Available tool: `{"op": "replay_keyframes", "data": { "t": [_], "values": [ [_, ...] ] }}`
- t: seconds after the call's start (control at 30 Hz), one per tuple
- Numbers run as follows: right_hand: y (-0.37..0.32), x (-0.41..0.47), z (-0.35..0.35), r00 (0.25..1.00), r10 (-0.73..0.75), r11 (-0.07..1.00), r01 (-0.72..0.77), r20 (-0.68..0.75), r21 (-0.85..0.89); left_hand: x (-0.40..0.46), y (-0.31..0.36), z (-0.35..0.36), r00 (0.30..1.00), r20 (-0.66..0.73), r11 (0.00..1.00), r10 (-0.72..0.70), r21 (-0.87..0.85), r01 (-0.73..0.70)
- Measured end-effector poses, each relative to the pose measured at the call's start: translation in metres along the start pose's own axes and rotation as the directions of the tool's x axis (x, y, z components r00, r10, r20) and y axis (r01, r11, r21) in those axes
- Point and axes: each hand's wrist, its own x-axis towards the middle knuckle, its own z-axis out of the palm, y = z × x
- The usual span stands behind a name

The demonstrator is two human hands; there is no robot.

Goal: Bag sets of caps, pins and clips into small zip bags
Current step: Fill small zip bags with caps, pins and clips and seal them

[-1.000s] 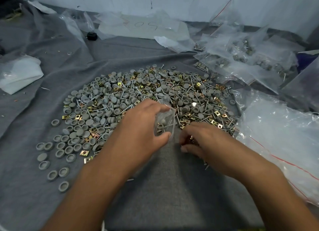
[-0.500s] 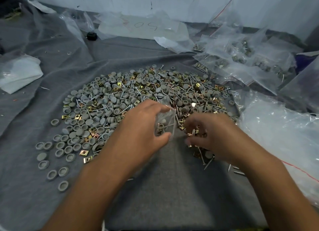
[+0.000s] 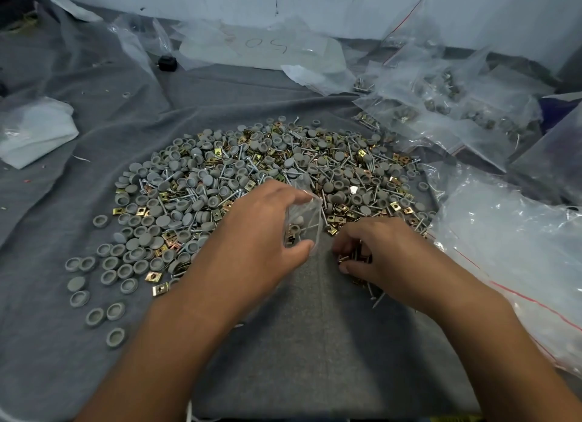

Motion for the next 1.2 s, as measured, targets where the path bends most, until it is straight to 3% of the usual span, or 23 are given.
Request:
{"op": "replay_keyframes", "data": {
  "t": [0.23, 0.33, 0.43, 0.5, 0.57, 0.7, 0.83, 0.9, 1.0, 1.07, 1.13, 1.2],
  "values": [
    [-0.004, -0.003, 0.0, 0.998, -0.058, 0.998, 0.058, 0.016, -0.015, -0.001, 0.001, 0.001, 1.0, 0.007, 1.0, -0.001, 0.004, 0.001],
    [-0.005, -0.002, -0.007, 0.986, -0.078, 0.986, 0.098, -0.148, 0.134, -0.001, 0.0, 0.0, 1.0, 0.008, 1.0, -0.003, 0.005, 0.003],
    [-0.016, -0.004, -0.014, 0.894, -0.078, 0.902, 0.252, -0.441, 0.351, 0.0, 0.0, 0.0, 1.0, 0.005, 1.0, -0.003, 0.0, 0.003],
    [-0.027, -0.003, -0.013, 0.829, -0.12, 0.888, 0.336, -0.546, 0.314, 0.0, 0.0, 0.0, 1.0, 0.007, 1.0, -0.004, -0.011, 0.004],
    [-0.035, 0.0, -0.008, 0.788, -0.156, 0.908, 0.352, -0.596, 0.227, 0.001, 0.001, 0.001, 1.0, 0.006, 1.0, 0.0, -0.017, 0.0],
    [-0.038, 0.001, -0.005, 0.739, -0.101, 0.911, 0.337, -0.667, 0.236, 0.001, 0.0, 0.001, 1.0, 0.01, 1.0, 0.001, -0.031, -0.001],
    [-0.046, 0.0, -0.003, 0.648, -0.161, 0.899, 0.408, -0.745, 0.161, 0.0, 0.001, 0.0, 1.0, 0.007, 0.999, 0.012, -0.036, -0.011],
    [-0.047, 0.002, -0.001, 0.666, -0.183, 0.905, 0.401, -0.723, 0.141, 0.001, 0.002, 0.0, 1.0, 0.012, 0.999, 0.005, -0.045, -0.005],
    [-0.031, 0.009, -0.004, 0.71, -0.045, 0.927, 0.291, -0.702, 0.236, 0.001, 0.0, 0.0, 1.0, 0.008, 1.0, -0.004, -0.023, 0.004],
    [-0.016, 0.015, -0.003, 0.822, 0.043, 0.967, 0.109, -0.567, 0.231, 0.0, -0.001, 0.0, 1.0, 0.006, 1.0, -0.005, -0.01, 0.005],
    [-0.006, 0.019, 0.005, 0.928, 0.099, 0.994, -0.072, -0.359, 0.088, 0.0, -0.001, -0.001, 1.0, 0.003, 1.0, -0.003, -0.01, 0.003],
    [-0.003, 0.02, 0.013, 0.961, 0.13, 0.99, -0.141, -0.244, -0.028, 0.0, -0.002, -0.001, 1.0, 0.004, 1.0, -0.001, -0.009, 0.001]
  ]
}}
